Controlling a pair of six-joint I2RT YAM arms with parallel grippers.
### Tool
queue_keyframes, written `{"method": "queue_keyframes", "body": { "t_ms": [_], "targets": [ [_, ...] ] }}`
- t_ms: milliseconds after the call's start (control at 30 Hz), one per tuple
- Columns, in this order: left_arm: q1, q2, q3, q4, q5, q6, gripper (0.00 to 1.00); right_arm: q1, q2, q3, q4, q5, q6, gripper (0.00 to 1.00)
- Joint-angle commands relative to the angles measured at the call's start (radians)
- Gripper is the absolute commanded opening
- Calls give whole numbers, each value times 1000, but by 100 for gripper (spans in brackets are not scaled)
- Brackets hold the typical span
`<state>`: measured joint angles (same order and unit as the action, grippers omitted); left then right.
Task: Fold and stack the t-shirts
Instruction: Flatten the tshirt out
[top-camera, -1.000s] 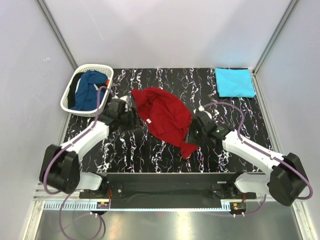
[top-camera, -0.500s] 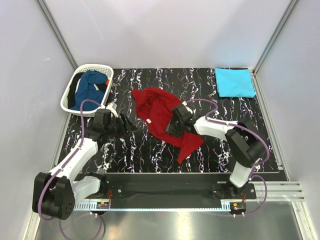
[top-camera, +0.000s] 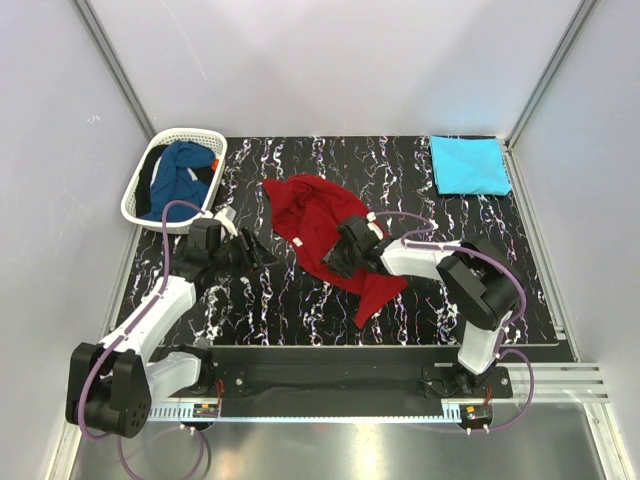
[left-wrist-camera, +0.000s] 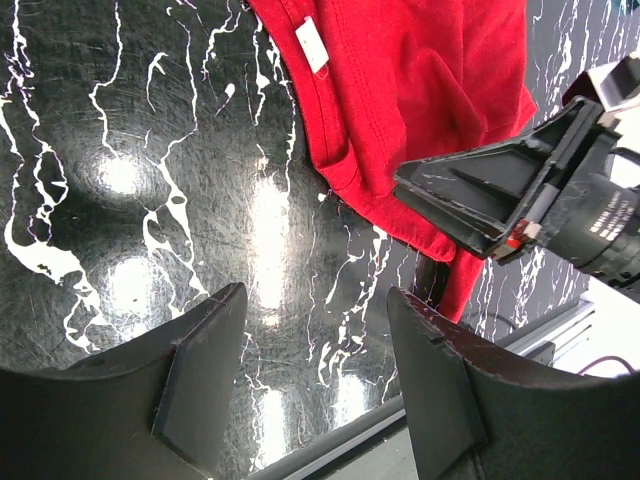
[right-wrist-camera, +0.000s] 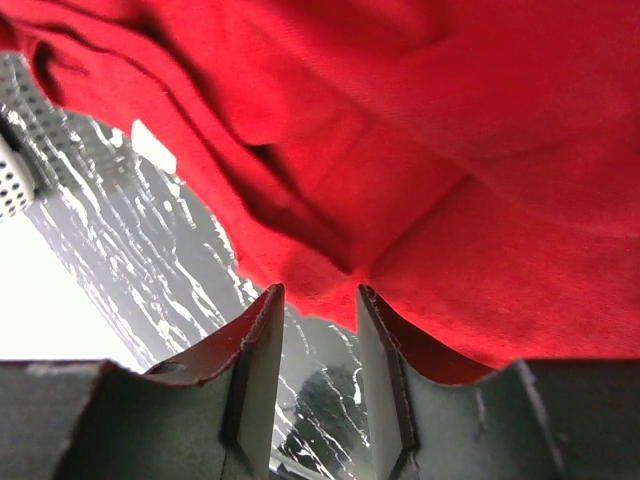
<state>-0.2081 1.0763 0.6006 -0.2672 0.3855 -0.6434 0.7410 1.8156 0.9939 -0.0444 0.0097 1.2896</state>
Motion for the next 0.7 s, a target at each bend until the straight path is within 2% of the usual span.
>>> {"method": "queue_keyframes", "body": {
  "t_ms": [0, 167, 400, 567, 600, 667],
  "targets": [
    [6, -1, 14, 46, 35, 17, 63, 8, -6, -12, 35, 52, 59, 43],
    [6, -3, 11, 46, 33, 16, 63, 9, -3, -18, 35, 65, 70, 42],
    [6, -3, 4, 52, 30, 16, 64, 9, 27, -14, 95, 55, 71, 35],
    [6, -4, 1, 56, 27, 16, 63, 9, 27, -17, 107, 67, 60, 20],
    [6, -4, 2, 56, 26, 14, 64, 9, 24, -17, 107, 72, 57, 13],
    [6, -3, -1, 59, 26, 17, 64, 8, 8, -18, 107, 90, 28, 6]
  ]
}}
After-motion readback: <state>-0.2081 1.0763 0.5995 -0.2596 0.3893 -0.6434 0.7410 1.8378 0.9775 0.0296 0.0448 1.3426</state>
